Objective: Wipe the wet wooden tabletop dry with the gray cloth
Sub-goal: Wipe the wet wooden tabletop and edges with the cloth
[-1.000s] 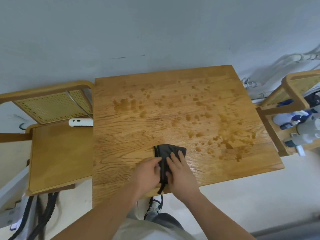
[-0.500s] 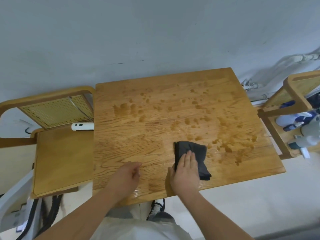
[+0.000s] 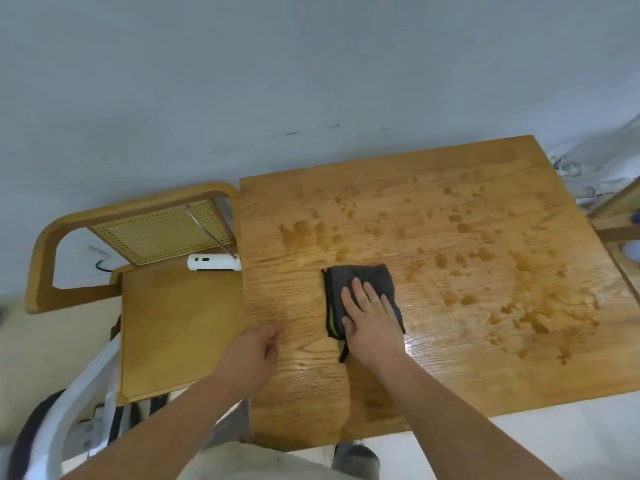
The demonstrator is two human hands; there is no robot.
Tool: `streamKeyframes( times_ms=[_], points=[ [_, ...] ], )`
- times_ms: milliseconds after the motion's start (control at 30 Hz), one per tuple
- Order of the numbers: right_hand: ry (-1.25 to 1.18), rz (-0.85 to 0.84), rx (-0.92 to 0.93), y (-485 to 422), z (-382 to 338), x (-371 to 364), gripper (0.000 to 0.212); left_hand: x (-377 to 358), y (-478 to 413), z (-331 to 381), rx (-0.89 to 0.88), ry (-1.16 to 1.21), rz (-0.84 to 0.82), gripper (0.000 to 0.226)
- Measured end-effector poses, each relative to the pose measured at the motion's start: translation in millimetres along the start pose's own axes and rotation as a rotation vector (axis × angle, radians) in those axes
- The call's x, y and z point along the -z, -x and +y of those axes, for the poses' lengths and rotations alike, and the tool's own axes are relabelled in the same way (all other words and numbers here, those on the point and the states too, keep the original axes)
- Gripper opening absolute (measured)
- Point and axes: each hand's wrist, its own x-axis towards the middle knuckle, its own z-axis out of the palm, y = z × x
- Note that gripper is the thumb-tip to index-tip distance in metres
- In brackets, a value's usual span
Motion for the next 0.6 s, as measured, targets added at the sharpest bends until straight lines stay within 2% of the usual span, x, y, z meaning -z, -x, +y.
streamKeyframes(
  times_ms=[133,333,467,600],
  points=[
    [-0.025,0.096,-0.165,-5.2,-47.2,-20.5,0.06,46.2,-23.5,-22.3,-0.082,-0.009,-0.052,0.035],
    [-0.086,0.1,-0.274,4.4,-134.9,-55.1,0.063,95.1,-70.8,-44.7,-0.244,-0.112,-0.056,0.044],
    [-0.102,0.096,-0.309,7.9,-167.1,-64.3,0.061,123.9,-99.4,-38.2,-0.339,-0.399,-0.099,0.059],
    [-0.057,0.08,-0.295,6.1,-157.4,-67.3,0.061,146.6,-144.3,-30.6,-0.29,-0.715,-0.127,0.096]
  ],
)
